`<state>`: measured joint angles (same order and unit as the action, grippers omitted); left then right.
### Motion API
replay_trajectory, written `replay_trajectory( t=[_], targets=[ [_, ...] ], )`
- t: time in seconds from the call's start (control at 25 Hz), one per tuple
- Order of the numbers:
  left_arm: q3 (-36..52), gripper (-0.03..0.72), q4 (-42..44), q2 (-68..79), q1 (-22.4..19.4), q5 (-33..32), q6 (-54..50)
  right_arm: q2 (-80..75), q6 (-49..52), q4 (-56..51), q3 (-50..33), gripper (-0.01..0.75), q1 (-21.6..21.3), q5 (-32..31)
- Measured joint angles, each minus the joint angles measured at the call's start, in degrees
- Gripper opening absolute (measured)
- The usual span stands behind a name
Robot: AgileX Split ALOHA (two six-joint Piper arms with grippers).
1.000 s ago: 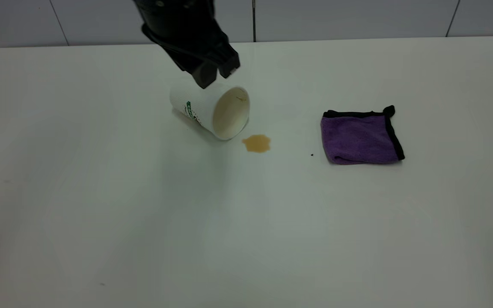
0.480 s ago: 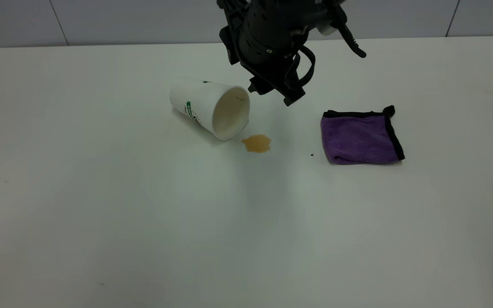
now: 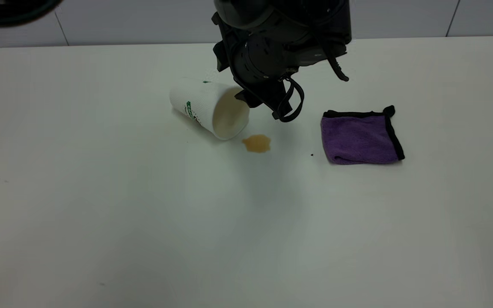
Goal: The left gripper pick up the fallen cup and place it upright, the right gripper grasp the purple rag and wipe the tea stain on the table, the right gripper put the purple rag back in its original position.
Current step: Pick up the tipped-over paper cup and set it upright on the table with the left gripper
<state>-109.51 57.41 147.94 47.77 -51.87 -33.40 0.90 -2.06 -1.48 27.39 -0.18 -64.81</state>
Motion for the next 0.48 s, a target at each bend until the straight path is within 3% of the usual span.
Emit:
replay_trajectory(
  t=[0.48],
  targets=[
    [-0.05,0.487,1.54,2.71,-3.19,0.77,-3.87,0.0,0.0,0.0,0.0,0.45,0.0,0.0]
  ],
)
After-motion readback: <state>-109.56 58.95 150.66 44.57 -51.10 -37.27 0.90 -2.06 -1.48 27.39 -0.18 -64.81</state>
